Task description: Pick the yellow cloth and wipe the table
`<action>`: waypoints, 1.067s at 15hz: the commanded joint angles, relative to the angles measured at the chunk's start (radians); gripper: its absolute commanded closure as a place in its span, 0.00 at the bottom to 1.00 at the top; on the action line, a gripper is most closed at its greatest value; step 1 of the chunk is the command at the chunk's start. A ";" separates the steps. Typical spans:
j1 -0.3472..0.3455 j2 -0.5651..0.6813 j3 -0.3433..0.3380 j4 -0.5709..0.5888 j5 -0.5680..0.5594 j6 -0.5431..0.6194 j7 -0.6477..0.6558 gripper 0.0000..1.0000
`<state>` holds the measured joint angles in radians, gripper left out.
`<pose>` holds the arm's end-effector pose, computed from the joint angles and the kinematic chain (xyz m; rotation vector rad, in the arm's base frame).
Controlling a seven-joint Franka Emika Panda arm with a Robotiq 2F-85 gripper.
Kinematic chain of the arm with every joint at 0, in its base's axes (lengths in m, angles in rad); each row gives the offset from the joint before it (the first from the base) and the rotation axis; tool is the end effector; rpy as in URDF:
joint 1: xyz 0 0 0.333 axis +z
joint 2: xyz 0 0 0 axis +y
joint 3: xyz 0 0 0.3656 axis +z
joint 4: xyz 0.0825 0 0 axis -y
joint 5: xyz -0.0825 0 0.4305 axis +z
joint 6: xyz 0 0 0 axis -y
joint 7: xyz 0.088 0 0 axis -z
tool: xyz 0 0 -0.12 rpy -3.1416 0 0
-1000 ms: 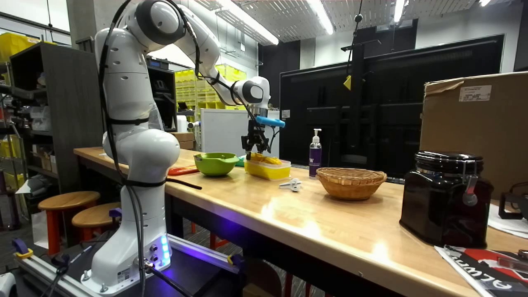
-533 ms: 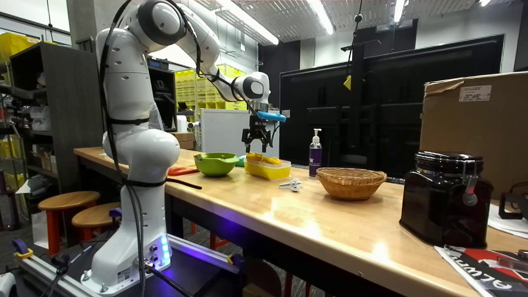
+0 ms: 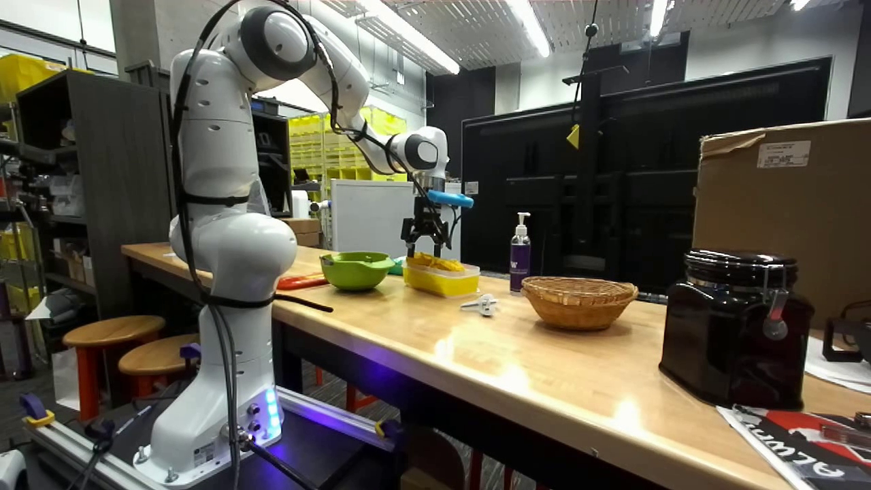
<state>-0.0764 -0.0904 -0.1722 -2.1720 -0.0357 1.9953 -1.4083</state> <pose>0.5249 -0.1372 0.4382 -2.5669 -1.7135 0.1100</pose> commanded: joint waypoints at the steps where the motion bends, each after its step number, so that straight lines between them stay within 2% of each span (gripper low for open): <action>1: -0.015 0.024 0.002 0.019 0.022 -0.007 -0.029 0.25; 2: -0.016 0.027 0.002 0.018 0.021 -0.006 -0.030 0.27; 4: -0.019 0.032 0.003 0.018 0.020 -0.005 -0.034 0.38; 12: -0.020 0.023 0.008 0.028 0.008 -0.018 -0.041 1.00; 16: -0.021 0.003 0.008 0.020 -0.005 -0.022 -0.029 0.98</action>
<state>-0.0848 -0.0670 -0.1738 -2.1547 -0.0357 1.9869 -1.4309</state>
